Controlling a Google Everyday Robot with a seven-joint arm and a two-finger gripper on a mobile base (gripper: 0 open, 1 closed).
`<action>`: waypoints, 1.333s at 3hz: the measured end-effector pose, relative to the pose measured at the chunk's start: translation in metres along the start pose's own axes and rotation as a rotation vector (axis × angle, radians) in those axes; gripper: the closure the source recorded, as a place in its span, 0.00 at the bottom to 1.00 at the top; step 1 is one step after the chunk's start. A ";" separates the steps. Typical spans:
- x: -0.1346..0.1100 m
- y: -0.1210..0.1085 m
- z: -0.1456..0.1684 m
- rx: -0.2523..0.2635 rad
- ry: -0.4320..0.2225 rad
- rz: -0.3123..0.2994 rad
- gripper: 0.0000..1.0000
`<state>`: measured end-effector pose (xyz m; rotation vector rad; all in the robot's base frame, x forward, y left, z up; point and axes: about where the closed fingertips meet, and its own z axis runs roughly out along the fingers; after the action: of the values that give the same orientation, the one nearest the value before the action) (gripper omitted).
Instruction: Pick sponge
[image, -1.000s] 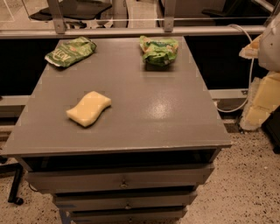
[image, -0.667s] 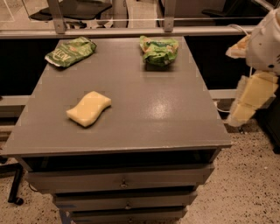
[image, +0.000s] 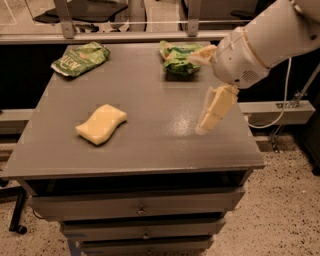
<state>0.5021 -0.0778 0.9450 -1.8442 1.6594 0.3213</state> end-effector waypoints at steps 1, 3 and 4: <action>-0.055 -0.014 0.044 -0.015 -0.183 -0.132 0.00; -0.101 -0.018 0.084 -0.042 -0.291 -0.185 0.00; -0.114 -0.019 0.108 -0.083 -0.344 -0.197 0.00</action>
Offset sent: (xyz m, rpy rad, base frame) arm 0.0244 0.1877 -0.0111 0.3205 -0.0629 0.3213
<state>0.5240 0.0783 0.9320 -1.8707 1.2388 0.5926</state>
